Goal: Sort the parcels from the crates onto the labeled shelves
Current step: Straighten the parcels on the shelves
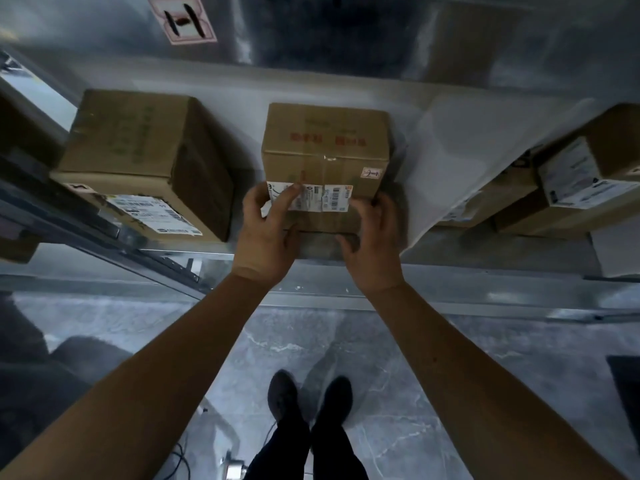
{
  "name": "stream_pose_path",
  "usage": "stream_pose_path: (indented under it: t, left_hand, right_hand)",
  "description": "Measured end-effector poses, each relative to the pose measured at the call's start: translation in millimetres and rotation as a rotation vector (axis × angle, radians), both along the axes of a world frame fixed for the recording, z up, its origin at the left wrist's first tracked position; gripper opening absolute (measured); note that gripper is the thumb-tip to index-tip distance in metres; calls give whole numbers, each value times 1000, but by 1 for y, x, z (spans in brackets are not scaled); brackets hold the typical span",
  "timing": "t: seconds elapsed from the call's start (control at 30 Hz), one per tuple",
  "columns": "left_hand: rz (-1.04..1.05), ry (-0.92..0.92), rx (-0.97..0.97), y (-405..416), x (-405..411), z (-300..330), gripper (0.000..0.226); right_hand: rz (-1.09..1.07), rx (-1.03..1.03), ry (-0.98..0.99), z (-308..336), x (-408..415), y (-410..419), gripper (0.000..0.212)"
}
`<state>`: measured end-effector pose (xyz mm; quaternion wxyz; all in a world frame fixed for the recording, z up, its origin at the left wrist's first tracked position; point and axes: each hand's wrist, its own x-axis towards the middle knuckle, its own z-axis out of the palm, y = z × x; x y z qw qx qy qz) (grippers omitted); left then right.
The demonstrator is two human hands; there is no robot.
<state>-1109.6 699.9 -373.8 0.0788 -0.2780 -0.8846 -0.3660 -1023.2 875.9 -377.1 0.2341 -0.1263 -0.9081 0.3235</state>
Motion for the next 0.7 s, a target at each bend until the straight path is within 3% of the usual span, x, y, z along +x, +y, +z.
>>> stream_pose_path:
  t: [0.13, 0.33, 0.7]
  left_hand:
    - [8, 3, 26, 4, 2, -4, 75]
    - [-2, -23, 55, 5, 2, -10, 88]
    - [12, -106, 63, 7, 15, 2, 90]
  right_hand:
    - [-33, 5, 25, -2, -5, 0, 77]
    - [-65, 5, 21, -4, -9, -2, 81]
    - [40, -9, -84, 7, 9, 0, 95]
